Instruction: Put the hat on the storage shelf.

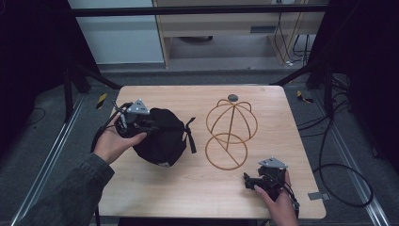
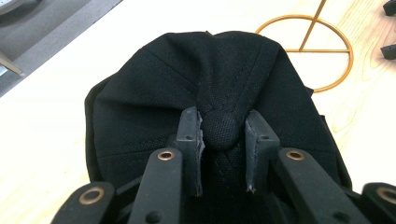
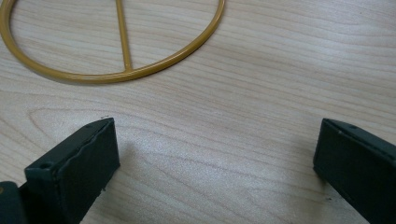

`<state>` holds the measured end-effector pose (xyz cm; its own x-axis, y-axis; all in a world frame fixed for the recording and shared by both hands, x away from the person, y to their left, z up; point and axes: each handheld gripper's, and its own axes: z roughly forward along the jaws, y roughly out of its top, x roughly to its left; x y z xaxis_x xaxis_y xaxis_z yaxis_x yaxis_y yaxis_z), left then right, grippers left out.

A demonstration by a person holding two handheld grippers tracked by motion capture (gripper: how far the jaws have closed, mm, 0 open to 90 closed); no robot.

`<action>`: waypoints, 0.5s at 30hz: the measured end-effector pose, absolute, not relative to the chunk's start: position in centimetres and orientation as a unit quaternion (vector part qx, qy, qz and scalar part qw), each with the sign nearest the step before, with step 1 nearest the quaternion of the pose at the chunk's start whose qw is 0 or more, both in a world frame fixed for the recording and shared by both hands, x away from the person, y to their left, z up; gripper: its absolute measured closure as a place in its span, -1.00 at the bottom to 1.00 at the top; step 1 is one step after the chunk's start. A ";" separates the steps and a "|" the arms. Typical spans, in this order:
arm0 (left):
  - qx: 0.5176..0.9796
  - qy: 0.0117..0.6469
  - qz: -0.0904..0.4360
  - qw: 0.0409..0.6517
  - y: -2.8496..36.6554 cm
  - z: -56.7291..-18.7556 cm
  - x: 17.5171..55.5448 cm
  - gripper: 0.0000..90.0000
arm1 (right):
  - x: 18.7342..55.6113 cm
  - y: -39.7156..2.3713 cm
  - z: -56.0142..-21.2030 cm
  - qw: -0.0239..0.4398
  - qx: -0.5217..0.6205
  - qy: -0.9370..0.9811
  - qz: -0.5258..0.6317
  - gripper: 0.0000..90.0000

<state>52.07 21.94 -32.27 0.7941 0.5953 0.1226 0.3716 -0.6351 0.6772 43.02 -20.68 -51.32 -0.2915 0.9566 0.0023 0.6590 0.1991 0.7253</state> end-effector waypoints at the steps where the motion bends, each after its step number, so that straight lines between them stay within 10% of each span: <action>1: 0.888 0.271 0.170 0.331 21.9 -32.2 52.0 0.58 | 43.0 -20.7 -51.3 0.234 0.547 0.738 0.318 -0.99; 15: 0.888 0.258 0.184 0.332 22.1 -30.0 50.6 0.60 | 43.0 -20.7 -51.3 0.234 0.547 0.738 0.318 -0.99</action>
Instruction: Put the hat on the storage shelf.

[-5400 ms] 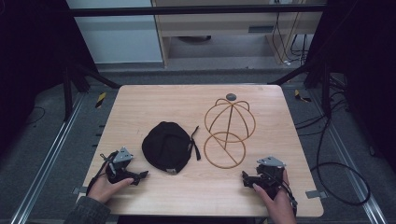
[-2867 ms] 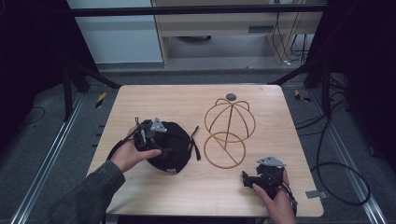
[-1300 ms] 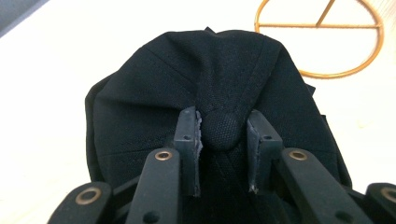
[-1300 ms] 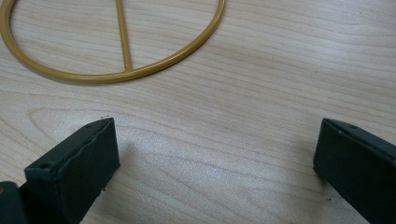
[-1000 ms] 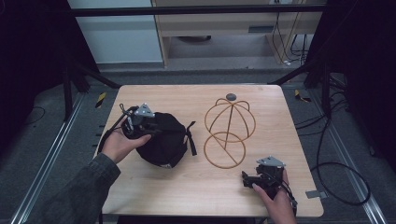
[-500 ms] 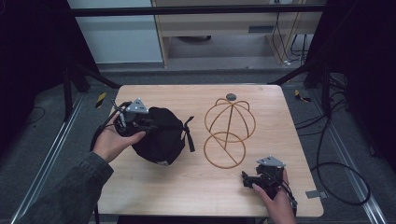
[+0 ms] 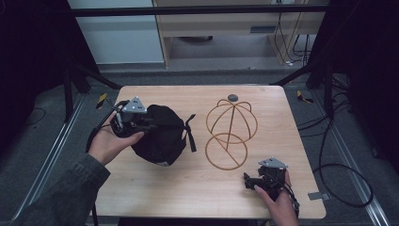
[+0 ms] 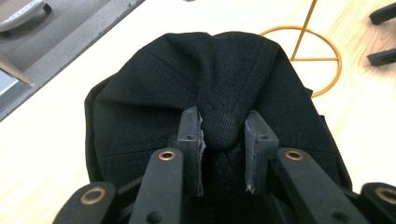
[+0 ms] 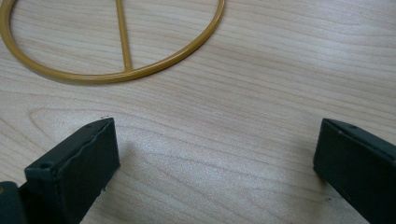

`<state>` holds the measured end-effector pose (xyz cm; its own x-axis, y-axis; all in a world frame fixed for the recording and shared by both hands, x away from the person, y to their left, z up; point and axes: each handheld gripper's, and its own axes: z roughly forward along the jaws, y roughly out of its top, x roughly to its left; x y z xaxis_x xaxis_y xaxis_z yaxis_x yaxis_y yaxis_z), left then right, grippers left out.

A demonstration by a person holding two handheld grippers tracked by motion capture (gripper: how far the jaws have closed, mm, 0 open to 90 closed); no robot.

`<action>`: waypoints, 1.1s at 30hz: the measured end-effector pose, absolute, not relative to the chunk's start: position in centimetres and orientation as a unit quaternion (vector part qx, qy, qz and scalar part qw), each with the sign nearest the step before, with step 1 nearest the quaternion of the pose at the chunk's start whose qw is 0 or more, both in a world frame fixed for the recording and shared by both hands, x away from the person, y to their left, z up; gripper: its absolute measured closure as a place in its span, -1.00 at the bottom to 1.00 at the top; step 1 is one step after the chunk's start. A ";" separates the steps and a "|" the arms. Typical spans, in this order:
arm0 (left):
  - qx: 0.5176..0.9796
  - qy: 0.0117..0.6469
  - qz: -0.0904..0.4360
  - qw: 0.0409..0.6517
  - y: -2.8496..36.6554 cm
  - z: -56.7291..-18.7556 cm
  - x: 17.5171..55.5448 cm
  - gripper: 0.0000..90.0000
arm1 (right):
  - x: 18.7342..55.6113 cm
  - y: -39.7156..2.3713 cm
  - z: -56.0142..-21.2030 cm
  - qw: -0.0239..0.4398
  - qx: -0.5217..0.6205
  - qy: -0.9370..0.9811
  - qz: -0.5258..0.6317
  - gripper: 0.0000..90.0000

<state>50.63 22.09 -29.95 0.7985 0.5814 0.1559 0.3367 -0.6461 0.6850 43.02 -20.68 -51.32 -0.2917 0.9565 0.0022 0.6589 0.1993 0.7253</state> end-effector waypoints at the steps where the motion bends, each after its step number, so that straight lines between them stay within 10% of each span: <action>1: 0.889 0.257 0.185 0.332 22.1 -29.7 50.5 0.60 | 43.0 -20.7 -51.3 0.234 0.547 0.738 0.318 -0.99; 33: 0.883 0.202 0.221 0.361 20.5 -20.3 46.9 0.62 | 43.0 -20.7 -51.3 0.234 0.547 0.739 0.316 -0.99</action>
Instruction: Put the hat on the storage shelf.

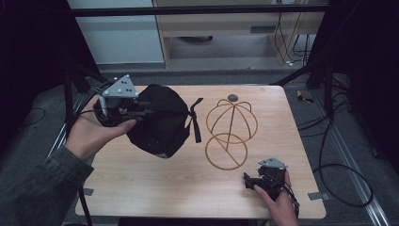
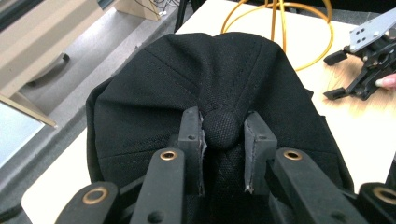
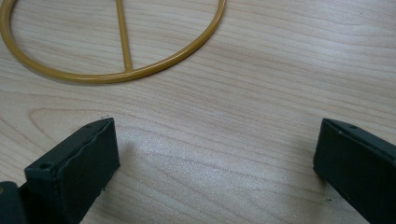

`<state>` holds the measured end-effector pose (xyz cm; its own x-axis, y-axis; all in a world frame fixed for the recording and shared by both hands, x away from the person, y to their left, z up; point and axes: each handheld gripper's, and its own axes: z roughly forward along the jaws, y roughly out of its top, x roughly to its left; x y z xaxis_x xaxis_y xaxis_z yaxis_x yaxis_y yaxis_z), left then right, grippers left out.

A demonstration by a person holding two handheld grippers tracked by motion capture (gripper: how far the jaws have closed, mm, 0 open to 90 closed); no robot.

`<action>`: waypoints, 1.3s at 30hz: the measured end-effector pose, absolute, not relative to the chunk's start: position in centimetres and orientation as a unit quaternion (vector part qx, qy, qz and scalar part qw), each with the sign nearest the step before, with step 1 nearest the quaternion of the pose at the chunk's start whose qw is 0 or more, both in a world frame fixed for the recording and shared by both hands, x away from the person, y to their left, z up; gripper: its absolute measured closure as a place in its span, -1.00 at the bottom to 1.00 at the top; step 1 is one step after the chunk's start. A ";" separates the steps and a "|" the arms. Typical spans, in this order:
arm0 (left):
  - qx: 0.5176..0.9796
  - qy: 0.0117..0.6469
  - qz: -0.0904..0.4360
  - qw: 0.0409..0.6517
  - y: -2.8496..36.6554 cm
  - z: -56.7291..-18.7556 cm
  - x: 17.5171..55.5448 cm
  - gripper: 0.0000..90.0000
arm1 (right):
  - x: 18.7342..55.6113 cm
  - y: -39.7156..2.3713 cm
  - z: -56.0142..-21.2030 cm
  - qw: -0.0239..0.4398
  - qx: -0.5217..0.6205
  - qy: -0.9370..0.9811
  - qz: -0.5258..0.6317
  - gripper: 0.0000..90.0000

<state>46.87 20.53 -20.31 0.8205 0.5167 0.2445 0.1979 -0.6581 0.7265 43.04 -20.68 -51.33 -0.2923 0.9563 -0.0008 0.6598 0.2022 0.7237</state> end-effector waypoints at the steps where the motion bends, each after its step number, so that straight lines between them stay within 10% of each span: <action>1: 0.881 0.204 0.220 0.366 20.3 -20.1 46.8 0.62 | 43.0 -20.7 -51.3 0.235 0.547 0.739 0.316 -0.99; 39: 0.889 0.145 0.209 0.380 9.6 -14.9 50.2 0.62 | 43.1 -20.7 -51.4 0.233 0.547 0.738 0.318 -0.99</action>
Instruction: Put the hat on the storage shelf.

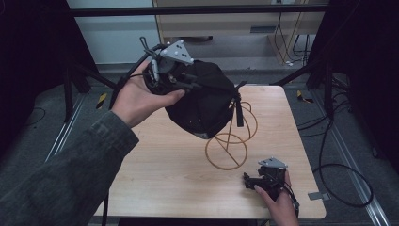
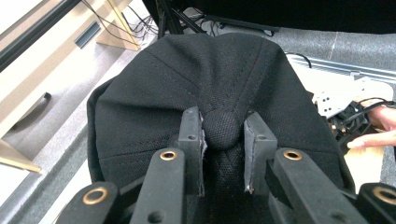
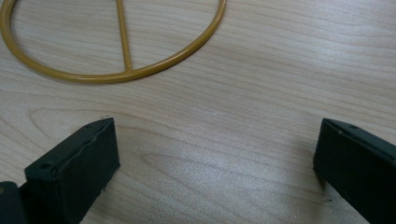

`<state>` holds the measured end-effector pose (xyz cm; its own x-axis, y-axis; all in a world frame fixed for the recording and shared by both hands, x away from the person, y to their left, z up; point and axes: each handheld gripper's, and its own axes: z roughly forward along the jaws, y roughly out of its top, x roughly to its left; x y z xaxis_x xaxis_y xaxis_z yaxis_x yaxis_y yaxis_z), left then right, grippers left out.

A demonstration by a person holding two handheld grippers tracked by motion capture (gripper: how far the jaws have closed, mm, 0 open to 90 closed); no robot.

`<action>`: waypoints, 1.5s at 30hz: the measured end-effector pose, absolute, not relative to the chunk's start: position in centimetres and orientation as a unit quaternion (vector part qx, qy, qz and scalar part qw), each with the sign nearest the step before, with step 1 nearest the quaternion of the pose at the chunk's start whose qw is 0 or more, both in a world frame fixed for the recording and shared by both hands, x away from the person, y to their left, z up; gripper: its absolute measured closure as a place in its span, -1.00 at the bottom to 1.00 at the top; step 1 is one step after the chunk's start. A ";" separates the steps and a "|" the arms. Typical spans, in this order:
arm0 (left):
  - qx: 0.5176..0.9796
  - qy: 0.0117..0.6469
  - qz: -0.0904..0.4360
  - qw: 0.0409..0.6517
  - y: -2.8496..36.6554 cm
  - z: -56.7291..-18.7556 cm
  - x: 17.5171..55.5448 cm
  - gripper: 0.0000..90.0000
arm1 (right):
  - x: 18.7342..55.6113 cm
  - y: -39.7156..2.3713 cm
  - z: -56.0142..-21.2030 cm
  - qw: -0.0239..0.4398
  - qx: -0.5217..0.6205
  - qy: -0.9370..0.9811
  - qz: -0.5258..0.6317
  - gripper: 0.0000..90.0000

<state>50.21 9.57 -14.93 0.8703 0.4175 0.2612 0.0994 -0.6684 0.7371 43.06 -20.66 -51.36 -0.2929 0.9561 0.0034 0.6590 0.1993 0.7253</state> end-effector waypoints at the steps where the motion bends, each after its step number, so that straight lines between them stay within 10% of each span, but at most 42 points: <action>1: 0.889 0.147 0.206 0.382 9.4 -14.9 50.4 0.62 | 43.1 -20.7 -51.4 0.233 0.547 0.738 0.318 -0.99; 45: 0.909 0.143 0.157 0.359 0.1 -20.4 54.0 0.61 | 43.0 -20.7 -51.3 0.233 0.547 0.739 0.317 -0.99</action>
<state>54.02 0.11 -20.41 0.9103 0.3717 0.1825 0.1467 -0.7016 0.6973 43.05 -20.67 -51.34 -0.2927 0.9562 0.0021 0.6600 0.2005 0.7240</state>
